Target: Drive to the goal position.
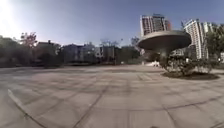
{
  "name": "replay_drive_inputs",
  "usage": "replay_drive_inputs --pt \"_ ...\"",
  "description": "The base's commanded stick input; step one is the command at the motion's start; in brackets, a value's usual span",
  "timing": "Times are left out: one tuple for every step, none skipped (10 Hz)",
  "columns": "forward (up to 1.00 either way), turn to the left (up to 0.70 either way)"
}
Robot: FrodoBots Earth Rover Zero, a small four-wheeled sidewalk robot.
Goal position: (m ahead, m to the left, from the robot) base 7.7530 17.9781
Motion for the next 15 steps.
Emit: replay_drive_inputs --pt "0.70 0.00" --pt "0.70 0.00" --pt "0.70 0.00" --pt "0.70 0.00" --pt "0.70 0.00" --pt "0.70 0.00" --pt "0.70 0.00" --pt "0.70 0.00" --pt "0.70 0.00" --pt "0.70 0.00" --pt "0.70 0.00" --pt "0.70 0.00" --pt "0.70 0.00" --pt "0.70 0.00" --pt "0.70 0.00"
